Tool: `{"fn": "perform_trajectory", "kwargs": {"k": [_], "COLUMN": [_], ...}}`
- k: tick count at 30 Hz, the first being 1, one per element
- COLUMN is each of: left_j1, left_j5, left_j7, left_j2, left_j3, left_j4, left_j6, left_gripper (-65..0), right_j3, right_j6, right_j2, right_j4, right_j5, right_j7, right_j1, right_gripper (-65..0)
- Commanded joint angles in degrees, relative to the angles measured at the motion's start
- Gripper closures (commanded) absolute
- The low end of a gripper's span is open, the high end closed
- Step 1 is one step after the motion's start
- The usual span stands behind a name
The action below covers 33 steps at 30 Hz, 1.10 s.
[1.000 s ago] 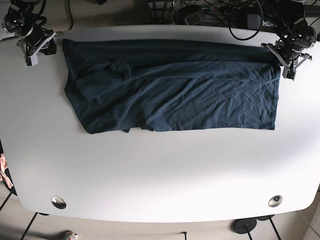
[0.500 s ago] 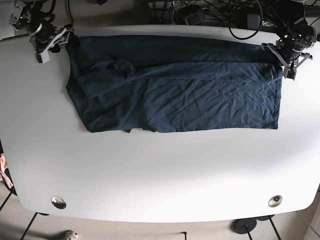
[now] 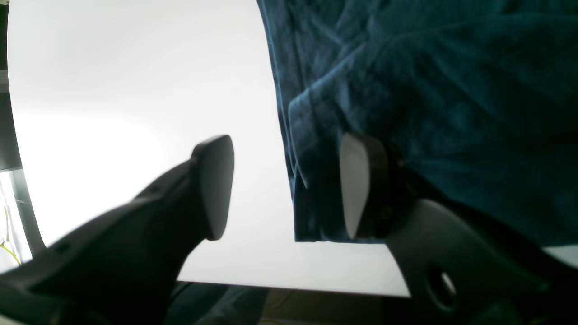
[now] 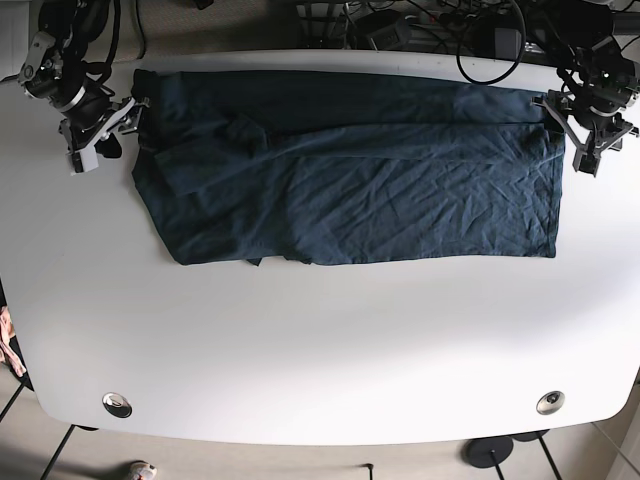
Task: Fold the T-shirt properly
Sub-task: 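Open both grippers and move them to the shirt's hem edge, then grasp the hem with both grippers and fold it toward the collar edge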
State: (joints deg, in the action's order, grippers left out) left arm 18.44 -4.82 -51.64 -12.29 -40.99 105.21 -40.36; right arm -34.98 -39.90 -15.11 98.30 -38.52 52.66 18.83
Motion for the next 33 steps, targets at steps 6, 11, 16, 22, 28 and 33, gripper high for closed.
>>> {"fn": "perform_trajectory", "kwargs": {"k": [6,11,16,22,28,33], "left_j1": [-16.28,-23.23,-24.11,-24.02,-25.86,-32.46], "left_j5": [0.03,0.03,0.03,0.03,3.72,5.13], "left_j7": [1.13,1.22,1.31,2.27,9.04,11.33], "left_j2": [-2.08,-2.78,-2.78,-2.78,-2.78,-6.39], "left_j3": [2.79,3.85,4.99,5.08,5.17,5.43], "left_j4": [-5.47,-12.42,-12.77,-12.86,-18.04,-32.64], "left_j6": [0.36,0.36,1.37,1.37,7.88,14.12], "left_gripper": [-34.6,-34.4,-34.4,-34.6,-35.0,-43.5], "right_j3": [9.44,16.12,19.91,20.17,20.17,20.17], "right_j6": [-0.10,1.35,0.82,0.74,1.00,1.26], "right_j2": [-3.22,-3.04,-2.16,-0.49,0.74,0.65], "right_j4": [-10.26,-21.86,-36.81,-42.52,-42.87,-42.87], "right_j5": [-0.91,6.65,14.57,17.91,18.08,18.08], "right_j7": [-1.19,-6.29,-14.55,-17.81,-19.92,-20.71], "right_j1": [-17.56,-29.95,-38.39,-39.62,-37.95,-37.86], "right_gripper": [-45.8,-45.8,-45.8,-45.8,-29.5,-4.8]}}
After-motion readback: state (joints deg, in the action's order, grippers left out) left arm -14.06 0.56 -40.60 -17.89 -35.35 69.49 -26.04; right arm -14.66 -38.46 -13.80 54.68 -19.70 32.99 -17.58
